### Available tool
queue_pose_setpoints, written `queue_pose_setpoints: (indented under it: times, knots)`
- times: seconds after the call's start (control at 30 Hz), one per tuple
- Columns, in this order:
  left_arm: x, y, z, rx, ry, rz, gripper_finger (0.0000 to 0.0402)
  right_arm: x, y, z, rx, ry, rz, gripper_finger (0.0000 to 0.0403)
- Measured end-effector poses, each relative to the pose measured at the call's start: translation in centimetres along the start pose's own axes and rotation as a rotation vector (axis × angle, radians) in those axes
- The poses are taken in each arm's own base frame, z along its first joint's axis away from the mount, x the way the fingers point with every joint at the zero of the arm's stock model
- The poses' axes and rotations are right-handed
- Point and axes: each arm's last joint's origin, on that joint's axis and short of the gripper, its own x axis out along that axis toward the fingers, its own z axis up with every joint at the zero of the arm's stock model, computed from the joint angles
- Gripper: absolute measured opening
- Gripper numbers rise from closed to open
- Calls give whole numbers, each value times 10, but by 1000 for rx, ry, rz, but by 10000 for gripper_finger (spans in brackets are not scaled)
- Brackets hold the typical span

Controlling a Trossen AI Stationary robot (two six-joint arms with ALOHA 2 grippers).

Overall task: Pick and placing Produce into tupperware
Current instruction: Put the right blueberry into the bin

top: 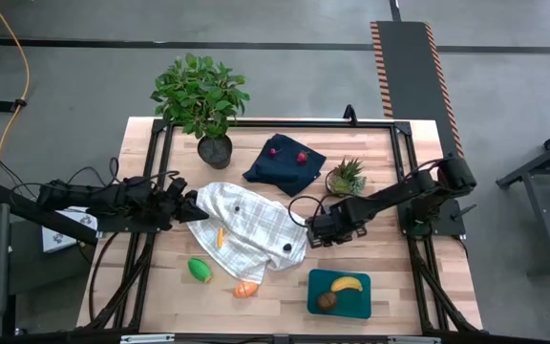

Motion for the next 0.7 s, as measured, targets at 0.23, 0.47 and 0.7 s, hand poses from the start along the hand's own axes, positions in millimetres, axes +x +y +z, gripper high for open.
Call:
queue_pose_setpoints:
  times: [0.23,0.47,0.7]
  knots:
    - [0,0,0,-8,2,3,1,3,0,1,-1,0,-13,117]
    - [0,0,0,-8,2,3,1,3,-1,1,-7,-1,-17,117]
    - [0,0,0,-8,2,3,1,3,0,3,-5,-2,-15,117]
